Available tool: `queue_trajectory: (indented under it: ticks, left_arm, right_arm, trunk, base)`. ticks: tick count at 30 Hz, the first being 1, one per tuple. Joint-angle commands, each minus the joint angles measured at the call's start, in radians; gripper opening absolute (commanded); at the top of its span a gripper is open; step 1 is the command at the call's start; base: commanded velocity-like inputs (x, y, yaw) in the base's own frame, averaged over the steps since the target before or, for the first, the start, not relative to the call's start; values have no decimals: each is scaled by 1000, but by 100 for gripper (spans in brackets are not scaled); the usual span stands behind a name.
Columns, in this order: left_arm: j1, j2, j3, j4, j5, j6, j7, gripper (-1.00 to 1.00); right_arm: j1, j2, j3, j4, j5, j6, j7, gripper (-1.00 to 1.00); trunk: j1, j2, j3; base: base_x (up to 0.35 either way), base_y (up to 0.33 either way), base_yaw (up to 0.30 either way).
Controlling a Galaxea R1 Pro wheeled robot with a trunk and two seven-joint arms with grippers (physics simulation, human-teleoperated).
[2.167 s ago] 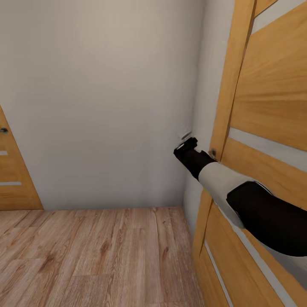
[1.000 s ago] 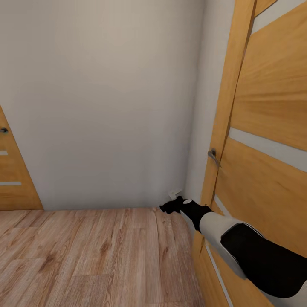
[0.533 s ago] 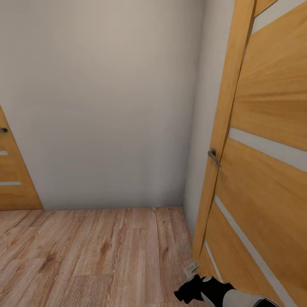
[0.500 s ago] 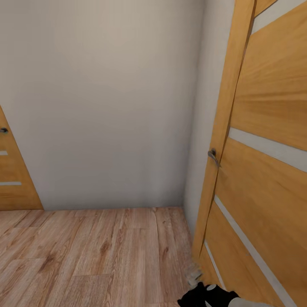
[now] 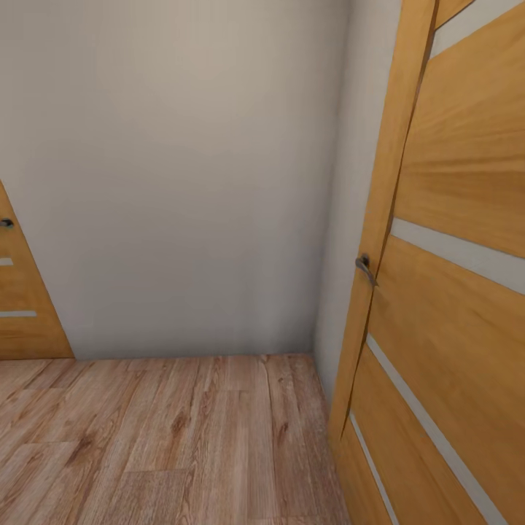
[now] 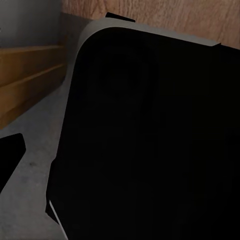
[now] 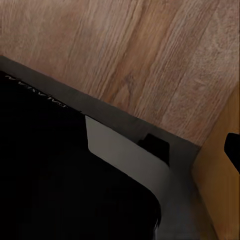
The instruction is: Move the two storage containers from the living room to the garage. In the garage, place one container on the floor and stack the other container on top of it (either order is fine).
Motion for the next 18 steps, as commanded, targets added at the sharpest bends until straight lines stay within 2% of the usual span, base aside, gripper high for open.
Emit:
queue_trajectory:
  ticks: [1, 2, 6, 10, 12, 15, 18]
  left_arm:
    - [0, 0, 0, -1, 4, -2, 1, 100]
    - [0, 0, 0, -1, 4, -2, 1, 100]
    - [0, 0, 0, -1, 4, -2, 1, 100]
    - [0, 0, 0, -1, 4, -2, 1, 100]
    - [0, 0, 0, -1, 4, -2, 1, 100]
    - [0, 0, 0, -1, 4, -2, 1, 100]
    - [0, 0, 3, -1, 5, -2, 1, 100]
  right_arm:
    - [13, -6, 7, 3, -14, -6, 7, 100]
    - [38, -26, 4, 3, -18, -6, 12, 100]
    - [84, -55, -6, 4, -50, -10, 16, 100]
    - [106, -92, -15, 4, -165, -15, 12, 100]
    - [109, -106, -16, 4, -195, -13, 12, 100]
    - [115, -117, -16, 5, -216, -7, 9, 100]
    - [146, -121, -13, 5, -224, -5, -7, 100]
  trunk:
    - [0, 0, -1]
    - [0, 0, -1]
    - [0, 0, -1]
    - [0, 0, -1]
    - [0, 0, -1]
    - [0, 0, -1]
    - [0, 0, -1]
  base:
    - [0, 0, 0]
    - [0, 0, 0]
    - [0, 0, 0]
    - [0, 0, 0]
    - [0, 0, 0]
    - [0, 0, 0]
    - [0, 0, 0]
